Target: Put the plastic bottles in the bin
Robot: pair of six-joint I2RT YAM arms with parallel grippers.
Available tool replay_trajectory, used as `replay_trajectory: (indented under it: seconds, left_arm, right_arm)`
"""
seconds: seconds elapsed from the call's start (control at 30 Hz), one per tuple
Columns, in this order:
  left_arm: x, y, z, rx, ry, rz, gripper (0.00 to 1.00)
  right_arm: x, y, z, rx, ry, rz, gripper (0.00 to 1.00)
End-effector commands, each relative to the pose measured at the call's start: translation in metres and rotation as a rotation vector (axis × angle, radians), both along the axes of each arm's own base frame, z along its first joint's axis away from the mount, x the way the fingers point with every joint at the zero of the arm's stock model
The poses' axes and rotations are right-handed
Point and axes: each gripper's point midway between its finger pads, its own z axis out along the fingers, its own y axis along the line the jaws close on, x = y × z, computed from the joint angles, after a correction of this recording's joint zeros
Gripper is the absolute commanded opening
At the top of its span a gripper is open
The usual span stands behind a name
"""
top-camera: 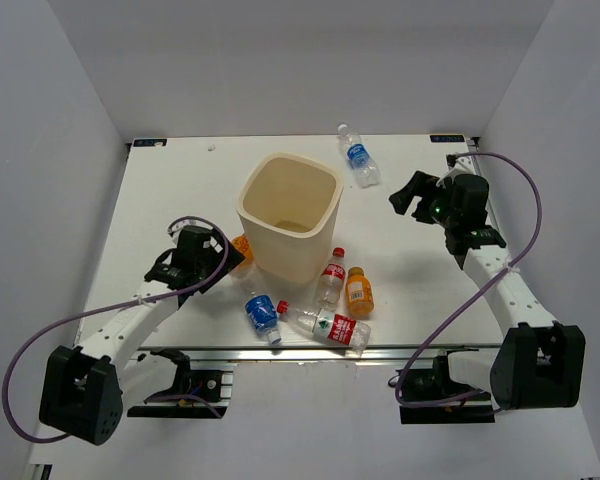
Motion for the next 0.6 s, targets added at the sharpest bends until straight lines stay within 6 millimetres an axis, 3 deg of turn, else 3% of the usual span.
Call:
replay_trajectory:
  seconds: [0.0,0.1,0.33,0.47,0.57]
  left_arm:
    - [0.014,-0.014,0.006,-0.045,-0.048,0.002,0.98]
    - [0.013,-0.009,-0.004,-0.027,-0.021,0.025,0.98]
    - [0.008,-0.022,-0.035,-0.074,0.028,-0.017,0.98]
    - [0.002,-0.019,-0.048,-0.053,0.079,-0.013,0.86]
    - [0.0,-0.01,-0.047,-0.013,0.081,0.011,0.56]
  right_arm:
    - [0.005,0.006,0.017,-0.024,-0.043,0.061,0.89]
    - [0.005,0.002,0.012,-0.031,-0.043,0.042,0.89]
    - [0.004,0.001,0.007,-0.024,-0.046,0.025,0.89]
    - [0.003,-0.009,0.007,-0.035,-0.053,-0.035,0.89]
    - [0.001,-0.016,0.009,-0.045,-0.079,-0.072,0.89]
